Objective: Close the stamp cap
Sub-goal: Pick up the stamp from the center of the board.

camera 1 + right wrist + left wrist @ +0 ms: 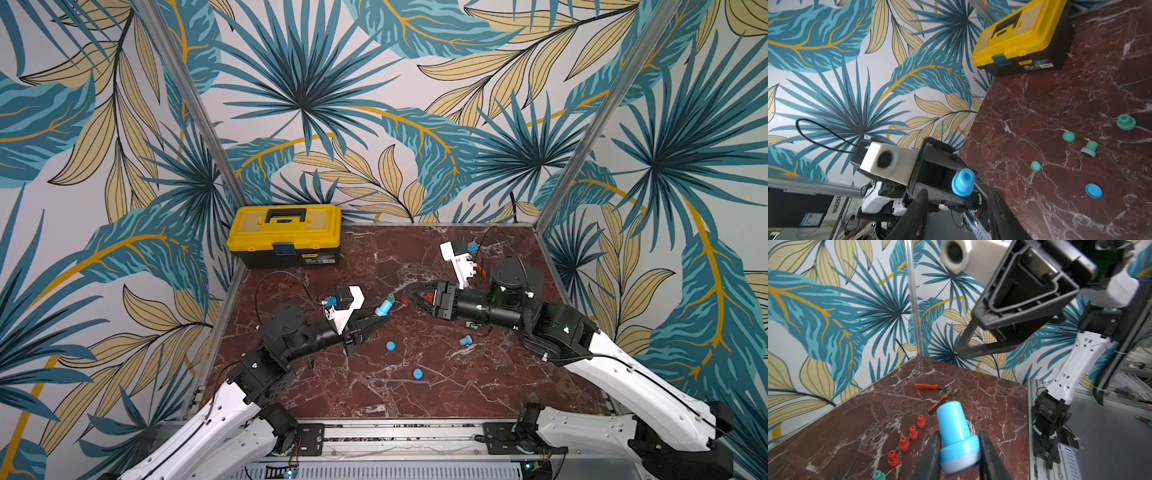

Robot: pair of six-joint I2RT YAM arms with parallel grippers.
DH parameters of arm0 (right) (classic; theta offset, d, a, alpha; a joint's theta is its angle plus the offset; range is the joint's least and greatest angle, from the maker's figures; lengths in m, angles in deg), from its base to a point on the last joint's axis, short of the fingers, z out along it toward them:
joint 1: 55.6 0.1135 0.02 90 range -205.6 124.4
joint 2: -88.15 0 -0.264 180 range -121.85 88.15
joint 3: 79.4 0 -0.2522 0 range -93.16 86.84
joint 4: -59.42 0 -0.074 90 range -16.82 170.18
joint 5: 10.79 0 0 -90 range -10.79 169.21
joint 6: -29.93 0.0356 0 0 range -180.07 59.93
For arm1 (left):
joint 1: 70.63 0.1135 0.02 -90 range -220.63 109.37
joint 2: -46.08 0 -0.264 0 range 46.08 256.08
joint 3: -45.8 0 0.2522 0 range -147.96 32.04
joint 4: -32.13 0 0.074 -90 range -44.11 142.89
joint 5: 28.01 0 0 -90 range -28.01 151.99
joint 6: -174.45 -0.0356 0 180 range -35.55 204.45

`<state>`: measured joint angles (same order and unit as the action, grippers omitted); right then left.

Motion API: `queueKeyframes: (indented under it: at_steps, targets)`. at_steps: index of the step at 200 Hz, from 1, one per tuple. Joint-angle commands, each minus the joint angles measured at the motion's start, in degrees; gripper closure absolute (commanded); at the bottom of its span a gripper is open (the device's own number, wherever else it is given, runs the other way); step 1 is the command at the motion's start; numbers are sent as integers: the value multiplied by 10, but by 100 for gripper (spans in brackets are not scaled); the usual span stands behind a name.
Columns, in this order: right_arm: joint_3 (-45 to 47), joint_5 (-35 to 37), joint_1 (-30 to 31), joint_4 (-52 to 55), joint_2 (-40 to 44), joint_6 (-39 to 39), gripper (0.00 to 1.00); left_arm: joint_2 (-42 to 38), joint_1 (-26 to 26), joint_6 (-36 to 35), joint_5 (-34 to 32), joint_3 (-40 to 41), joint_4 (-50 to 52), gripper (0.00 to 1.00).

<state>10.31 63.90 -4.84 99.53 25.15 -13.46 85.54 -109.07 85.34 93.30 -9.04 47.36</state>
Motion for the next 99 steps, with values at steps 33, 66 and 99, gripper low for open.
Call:
queueKeyframes:
  at_steps: [33, 66, 99]
  targets:
    - [4, -154, -1, 72, -24, -17, 53, -3, 1, -42, 139, 3, -9, 89]
    - [27, -222, -1, 6, -38, 13, 58, 4, 1, -38, 155, 2, -9, 88]
    - [30, -242, -1, 8, -53, 14, 65, 1, 1, -34, 169, 3, -9, 89]
